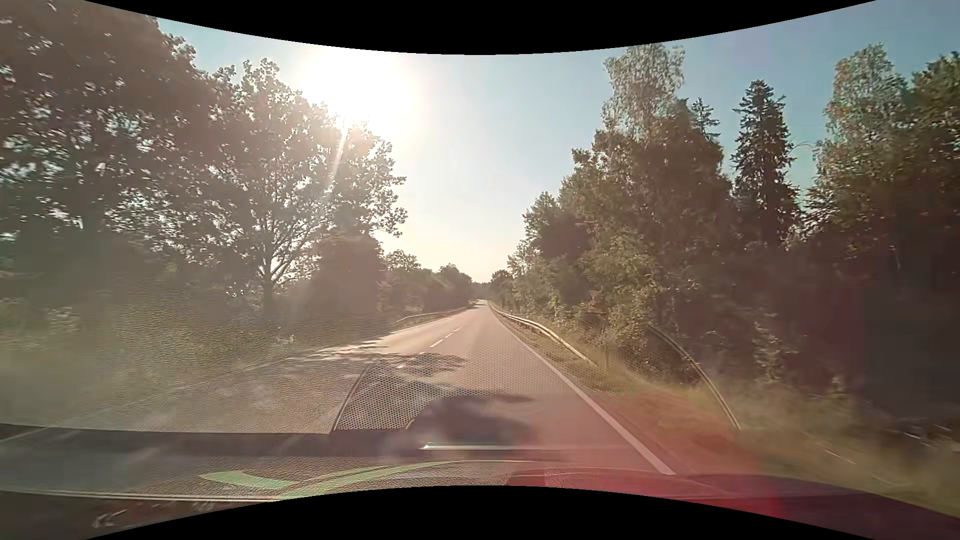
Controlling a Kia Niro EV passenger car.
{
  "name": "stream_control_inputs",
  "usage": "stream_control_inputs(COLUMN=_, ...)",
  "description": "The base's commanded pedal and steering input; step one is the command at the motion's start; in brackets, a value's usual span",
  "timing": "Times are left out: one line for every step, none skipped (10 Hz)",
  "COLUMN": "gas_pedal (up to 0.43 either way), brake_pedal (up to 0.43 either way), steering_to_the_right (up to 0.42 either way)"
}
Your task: Follow the waypoints while adhering to traffic rules and regulations
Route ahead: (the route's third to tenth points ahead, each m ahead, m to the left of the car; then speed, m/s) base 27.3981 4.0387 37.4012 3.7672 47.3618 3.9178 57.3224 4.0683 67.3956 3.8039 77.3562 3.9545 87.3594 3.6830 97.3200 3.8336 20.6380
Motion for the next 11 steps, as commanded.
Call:
stream_control_inputs(gas_pedal=0.240, brake_pedal=0.000, steering_to_the_right=-0.003)
stream_control_inputs(gas_pedal=0.240, brake_pedal=0.000, steering_to_the_right=-0.003)
stream_control_inputs(gas_pedal=0.240, brake_pedal=0.000, steering_to_the_right=-0.003)
stream_control_inputs(gas_pedal=0.240, brake_pedal=0.000, steering_to_the_right=-0.003)
stream_control_inputs(gas_pedal=0.240, brake_pedal=0.000, steering_to_the_right=-0.003)
stream_control_inputs(gas_pedal=0.240, brake_pedal=0.000, steering_to_the_right=-0.003)
stream_control_inputs(gas_pedal=0.240, brake_pedal=0.000, steering_to_the_right=-0.004)
stream_control_inputs(gas_pedal=0.240, brake_pedal=0.000, steering_to_the_right=-0.004)
stream_control_inputs(gas_pedal=0.240, brake_pedal=0.000, steering_to_the_right=-0.004)
stream_control_inputs(gas_pedal=0.240, brake_pedal=0.000, steering_to_the_right=-0.004)
stream_control_inputs(gas_pedal=0.240, brake_pedal=0.000, steering_to_the_right=-0.004)
